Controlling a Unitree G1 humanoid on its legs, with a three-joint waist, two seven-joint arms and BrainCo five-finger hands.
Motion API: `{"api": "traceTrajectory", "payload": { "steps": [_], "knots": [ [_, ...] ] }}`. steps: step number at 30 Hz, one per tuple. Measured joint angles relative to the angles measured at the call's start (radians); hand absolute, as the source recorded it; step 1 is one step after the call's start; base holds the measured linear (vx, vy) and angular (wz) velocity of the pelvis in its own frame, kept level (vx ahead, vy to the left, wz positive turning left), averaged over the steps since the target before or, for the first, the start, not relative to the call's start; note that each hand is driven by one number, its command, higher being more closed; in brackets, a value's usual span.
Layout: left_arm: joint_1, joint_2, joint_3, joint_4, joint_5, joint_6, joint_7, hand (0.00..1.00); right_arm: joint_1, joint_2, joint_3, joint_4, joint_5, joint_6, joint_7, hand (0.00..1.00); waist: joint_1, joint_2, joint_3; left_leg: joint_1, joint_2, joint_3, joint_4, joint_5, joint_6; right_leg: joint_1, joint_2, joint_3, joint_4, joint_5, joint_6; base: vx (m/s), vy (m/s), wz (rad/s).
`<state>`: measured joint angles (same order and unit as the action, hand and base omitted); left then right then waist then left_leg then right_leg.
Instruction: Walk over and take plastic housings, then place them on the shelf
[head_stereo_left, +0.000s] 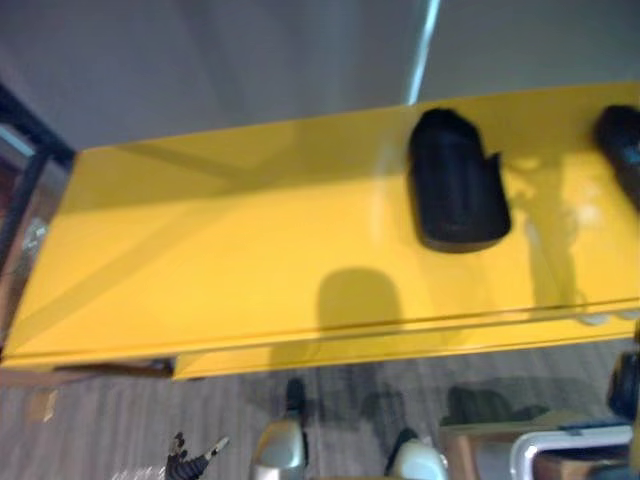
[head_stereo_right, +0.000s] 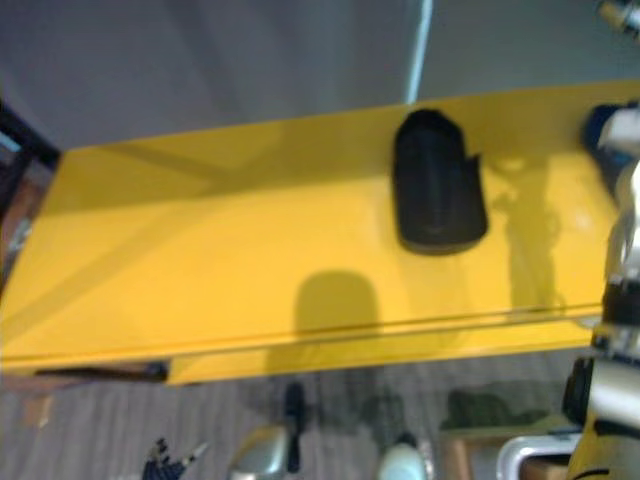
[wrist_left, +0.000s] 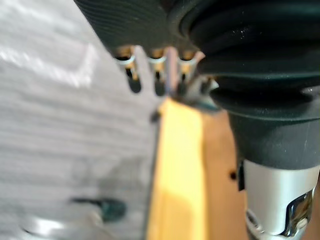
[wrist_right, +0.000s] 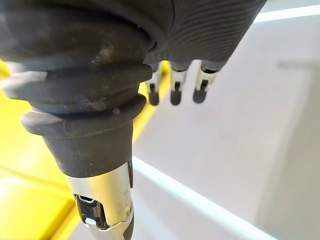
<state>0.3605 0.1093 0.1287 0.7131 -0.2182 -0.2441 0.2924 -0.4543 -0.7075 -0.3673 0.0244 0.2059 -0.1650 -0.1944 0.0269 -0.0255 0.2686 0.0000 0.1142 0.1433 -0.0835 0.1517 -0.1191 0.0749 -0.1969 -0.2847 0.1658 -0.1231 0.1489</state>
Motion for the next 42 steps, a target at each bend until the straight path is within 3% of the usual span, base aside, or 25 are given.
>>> {"api": "traceTrajectory", "payload": {
  "steps": [3, 5, 7, 11, 15, 16, 22, 25, 30, 34, 42],
  "knots": [
    [-0.012, -0.011, 0.021, 0.004, 0.004, -0.008, 0.011, 0.00, 0.228, 0.141, -0.088, -0.134, 0.039, 0.016, 0.002, 0.00, -0.041, -0.020, -0.050, 0.006, 0.016, 0.036, -0.005, -0.018, -0.003, -0.004, 0.018, 0.034, -0.045, 0.016, -0.003, 0.00, -0.005, -0.40],
    [-0.021, -0.025, 0.032, 0.006, 0.020, -0.010, 0.014, 0.00, 0.342, 0.213, -0.121, -0.180, 0.082, 0.015, 0.022, 0.00, -0.053, -0.018, -0.070, 0.019, 0.024, 0.070, -0.006, -0.026, -0.006, -0.007, 0.028, 0.063, -0.066, 0.030, -0.003, -0.02, -0.001, -0.47],
    [-0.034, -0.056, 0.059, 0.006, 0.044, -0.010, 0.020, 0.00, 0.484, 0.315, -0.142, -0.228, 0.109, -0.006, 0.053, 0.00, -0.084, -0.011, -0.102, 0.018, 0.030, 0.089, -0.006, -0.029, -0.007, -0.009, 0.036, 0.081, -0.094, 0.049, -0.003, 0.00, -0.007, -0.29],
    [-0.069, -0.078, 0.055, 0.005, 0.103, -0.009, 0.019, 0.00, 0.638, 0.462, -0.101, -0.251, 0.247, -0.051, 0.146, 0.00, -0.101, -0.005, -0.118, 0.018, 0.039, 0.126, -0.006, -0.029, -0.007, -0.029, 0.045, 0.118, -0.109, 0.070, -0.007, -0.01, 0.002, -0.28],
    [-0.088, -0.075, -0.005, 0.017, 0.110, -0.003, 0.017, 0.00, 0.740, 0.577, 0.067, -0.231, 0.296, -0.068, 0.198, 0.00, -0.101, -0.013, -0.131, 0.038, 0.039, 0.156, -0.006, -0.035, -0.009, -0.030, 0.044, 0.149, -0.107, 0.078, -0.008, -0.01, 0.016, -0.24],
    [-0.091, -0.071, -0.032, 0.019, 0.121, -0.001, 0.018, 0.00, 0.761, 0.608, 0.149, -0.202, 0.326, -0.084, 0.250, 0.00, -0.099, -0.015, -0.132, 0.045, 0.037, 0.160, -0.006, -0.037, -0.008, -0.026, 0.042, 0.152, -0.108, 0.078, -0.007, -0.01, 0.014, -0.04],
    [-0.096, -0.024, -0.114, 0.070, 0.107, 0.026, 0.011, 0.00, 0.693, 0.615, 0.474, -0.193, 0.360, -0.113, 0.503, 0.00, -0.081, -0.012, -0.136, 0.050, 0.035, 0.164, -0.006, -0.049, -0.005, -0.020, 0.040, 0.156, -0.114, 0.075, -0.011, -0.01, 0.007, -0.02],
    [-0.112, -0.003, -0.138, 0.080, 0.106, 0.032, 0.011, 0.00, 0.591, 0.584, 0.604, -0.193, 0.338, -0.112, 0.538, 0.00, -0.053, -0.012, -0.136, 0.048, 0.030, 0.144, -0.006, -0.050, -0.004, -0.003, 0.038, 0.143, -0.125, 0.075, -0.012, 0.02, 0.005, 0.13],
    [-0.122, 0.013, -0.146, 0.102, 0.096, 0.032, 0.013, 0.00, 0.444, 0.580, 0.752, -0.148, 0.312, -0.096, 0.538, 0.00, -0.028, -0.014, -0.142, 0.048, 0.023, 0.106, -0.006, -0.046, -0.006, 0.038, 0.034, 0.093, -0.139, 0.082, -0.007, 0.06, -0.007, 0.26],
    [-0.122, 0.019, -0.140, 0.132, 0.076, 0.032, 0.012, 0.00, 0.366, 0.589, 0.825, -0.094, 0.245, -0.080, 0.491, 0.00, -0.009, -0.009, -0.140, 0.049, 0.019, 0.086, -0.006, -0.047, -0.007, 0.062, 0.034, 0.072, -0.153, 0.082, -0.007, 0.06, -0.014, 0.14],
    [-0.097, 0.018, -0.140, 0.154, 0.075, 0.033, 0.010, 0.00, 0.290, 0.610, 0.882, 0.156, 0.078, 0.048, 0.265, 0.00, 0.014, 0.002, -0.134, 0.053, 0.016, 0.055, -0.007, -0.047, -0.008, 0.089, 0.034, 0.037, -0.161, 0.074, -0.017, -0.02, -0.007, 0.12]
  ]
}}
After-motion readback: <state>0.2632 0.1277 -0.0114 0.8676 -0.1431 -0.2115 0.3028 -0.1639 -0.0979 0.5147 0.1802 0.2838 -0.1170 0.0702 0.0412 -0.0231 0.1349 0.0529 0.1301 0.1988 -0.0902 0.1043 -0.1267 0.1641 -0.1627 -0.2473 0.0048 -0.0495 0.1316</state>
